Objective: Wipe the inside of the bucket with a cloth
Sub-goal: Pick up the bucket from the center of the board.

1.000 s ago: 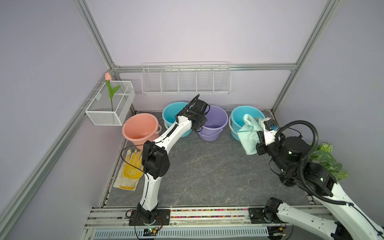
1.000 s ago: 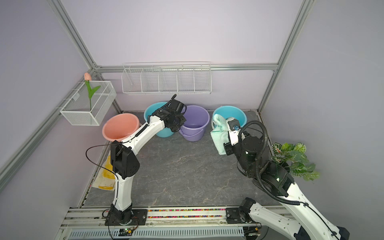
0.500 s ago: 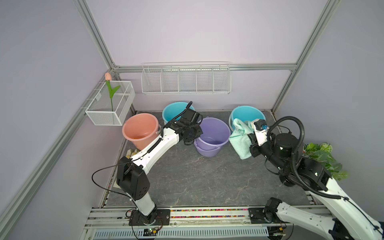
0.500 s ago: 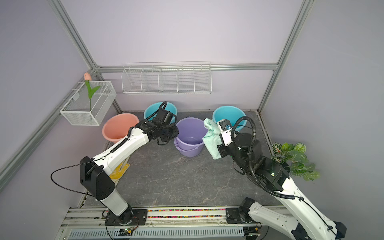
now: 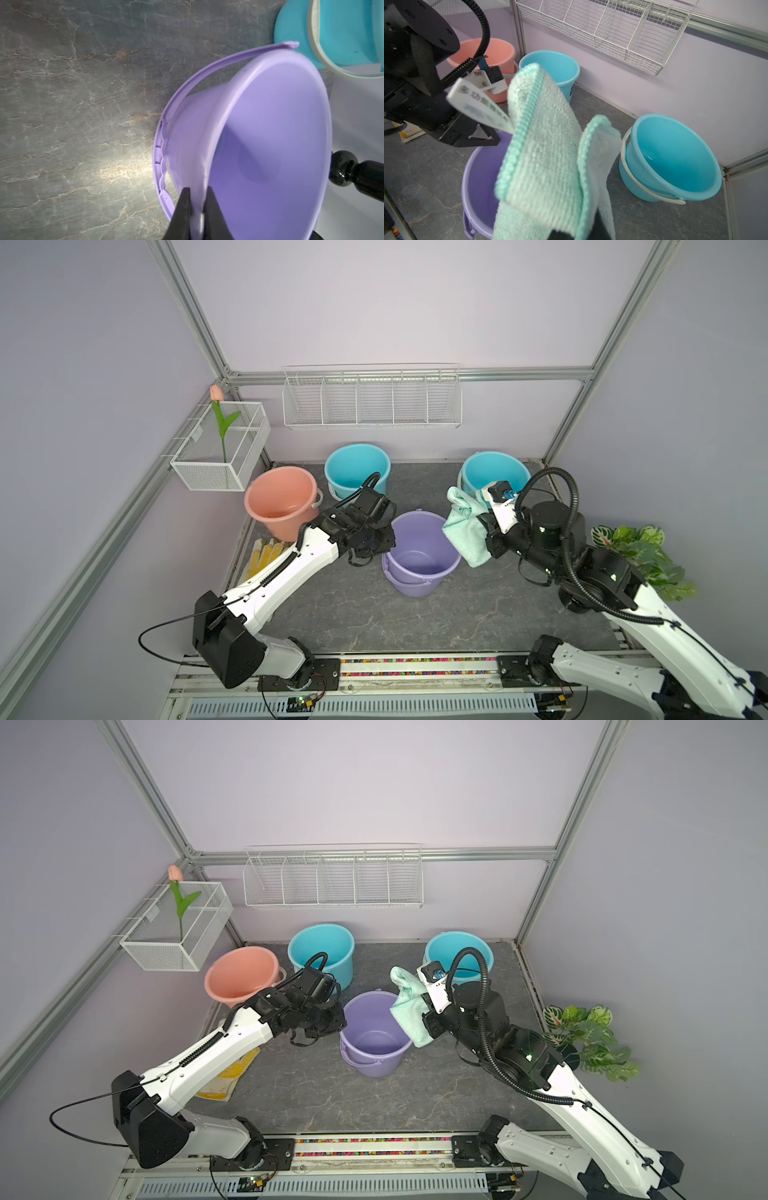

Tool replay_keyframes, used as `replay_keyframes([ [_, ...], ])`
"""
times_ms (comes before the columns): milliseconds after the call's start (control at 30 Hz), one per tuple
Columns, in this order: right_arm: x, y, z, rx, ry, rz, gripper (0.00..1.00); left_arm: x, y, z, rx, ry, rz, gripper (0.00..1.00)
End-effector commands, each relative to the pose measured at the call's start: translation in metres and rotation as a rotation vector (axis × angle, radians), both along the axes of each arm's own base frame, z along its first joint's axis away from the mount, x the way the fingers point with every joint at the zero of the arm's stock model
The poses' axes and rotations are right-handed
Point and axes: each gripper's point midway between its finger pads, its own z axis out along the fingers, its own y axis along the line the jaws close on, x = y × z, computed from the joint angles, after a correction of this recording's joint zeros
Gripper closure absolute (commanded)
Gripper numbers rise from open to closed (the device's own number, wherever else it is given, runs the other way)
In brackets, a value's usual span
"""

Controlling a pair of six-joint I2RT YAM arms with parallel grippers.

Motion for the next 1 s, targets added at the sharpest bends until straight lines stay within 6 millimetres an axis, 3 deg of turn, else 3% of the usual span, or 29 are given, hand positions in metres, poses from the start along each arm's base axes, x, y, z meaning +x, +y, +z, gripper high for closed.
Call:
replay_keyframes([
  [0,-0.003,0.011,0.004,0.045,0.032,0.042,0.93,-0.009,0.003,-0.012,0.033,0.037,-0.039,0.87],
  [600,-0.007,0.031,-0.014,0.042,0.111,0.093,0.93,-0.01,0.005,-0.024,0.098,0.059,-0.089,0.78],
  [800,-0.007,0.038,-0.021,0.028,0.13,0.111,0.93,-0.01,0.007,-0.028,0.107,0.061,-0.088,0.83],
  [967,-0.008,0.047,-0.028,0.017,0.15,0.14,0.93,-0.008,0.009,-0.023,0.099,0.034,-0.077,0.98],
])
